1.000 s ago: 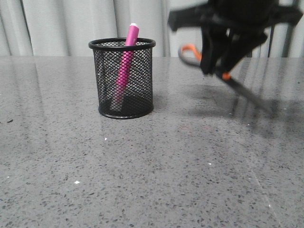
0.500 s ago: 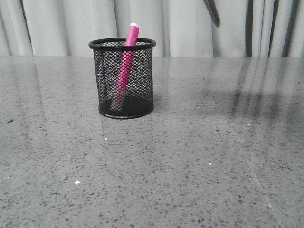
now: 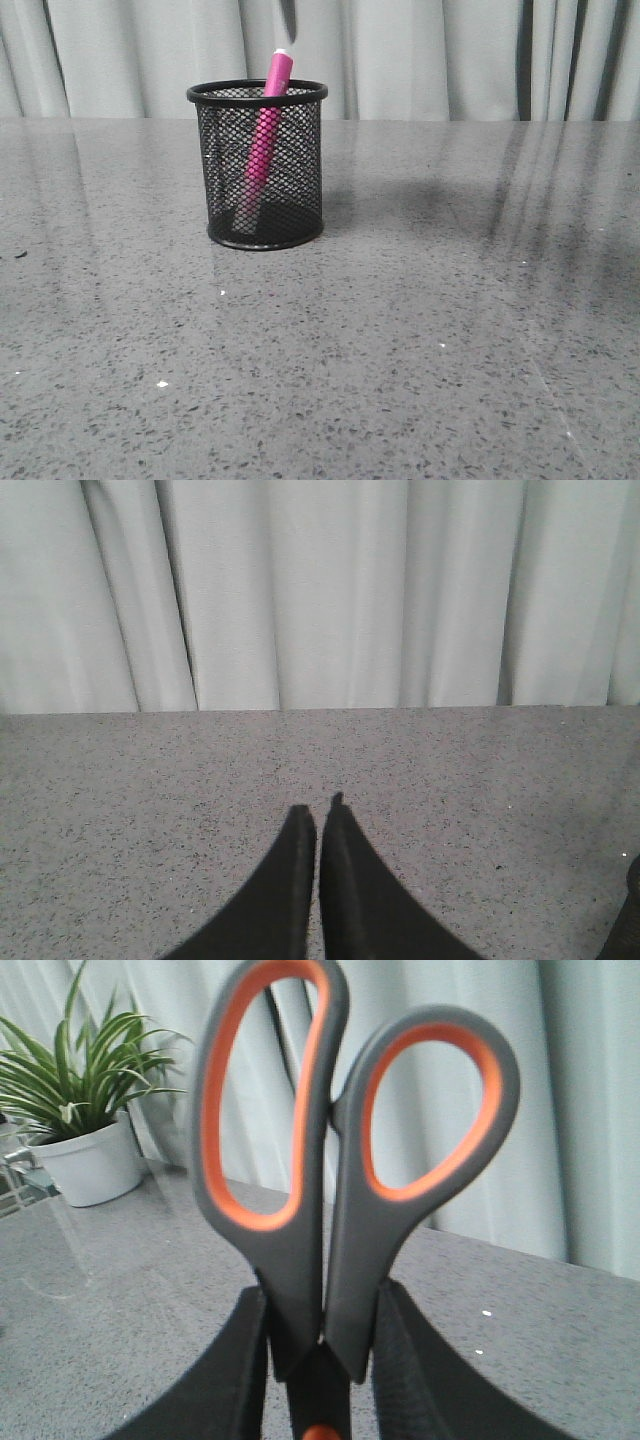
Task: Put pen and scissors into bin
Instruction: 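Lift the scissors with the right gripper, blades hanging down, then move the scissors over the cup and lower blades into it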
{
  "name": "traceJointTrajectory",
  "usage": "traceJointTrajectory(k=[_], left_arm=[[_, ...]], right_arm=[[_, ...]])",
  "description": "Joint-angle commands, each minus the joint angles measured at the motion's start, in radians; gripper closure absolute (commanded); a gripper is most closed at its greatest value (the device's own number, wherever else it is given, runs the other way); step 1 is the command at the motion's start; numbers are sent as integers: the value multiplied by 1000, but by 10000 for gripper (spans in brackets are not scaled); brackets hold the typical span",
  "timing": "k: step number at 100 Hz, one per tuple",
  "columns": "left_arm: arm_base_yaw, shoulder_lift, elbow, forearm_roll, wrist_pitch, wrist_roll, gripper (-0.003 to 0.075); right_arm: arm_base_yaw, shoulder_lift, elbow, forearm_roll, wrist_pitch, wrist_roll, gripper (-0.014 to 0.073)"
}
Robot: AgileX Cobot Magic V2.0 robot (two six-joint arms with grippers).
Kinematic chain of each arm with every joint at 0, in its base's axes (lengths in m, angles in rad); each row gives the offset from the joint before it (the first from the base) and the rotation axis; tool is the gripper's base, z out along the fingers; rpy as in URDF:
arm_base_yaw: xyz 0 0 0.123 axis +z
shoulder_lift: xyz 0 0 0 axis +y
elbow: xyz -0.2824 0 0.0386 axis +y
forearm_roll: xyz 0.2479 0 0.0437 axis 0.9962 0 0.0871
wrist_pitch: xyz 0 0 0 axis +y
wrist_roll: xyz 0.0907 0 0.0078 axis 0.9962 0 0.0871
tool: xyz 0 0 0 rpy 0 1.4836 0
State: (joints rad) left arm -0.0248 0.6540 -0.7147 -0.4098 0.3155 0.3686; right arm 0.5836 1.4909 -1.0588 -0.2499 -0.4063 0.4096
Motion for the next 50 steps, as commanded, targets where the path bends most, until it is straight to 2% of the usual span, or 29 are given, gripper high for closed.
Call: traceJointTrajectory(k=[1,22,38,50], left_arm=[[1,-2,-27,-19,-77,-10,742],[1,-2,-27,-19,-77,-10,742],[1,-2,-27,-19,-82,-10,742],[1,-2,-27,-19,-84,-10,742]], right_arm=[[0,3,-28,-9,-159,-2,669],[0,24,-28,-157,-161,-2,669],[0,24,11,-165,-167,-2,669],[0,24,73,-165,-240,-2,669]])
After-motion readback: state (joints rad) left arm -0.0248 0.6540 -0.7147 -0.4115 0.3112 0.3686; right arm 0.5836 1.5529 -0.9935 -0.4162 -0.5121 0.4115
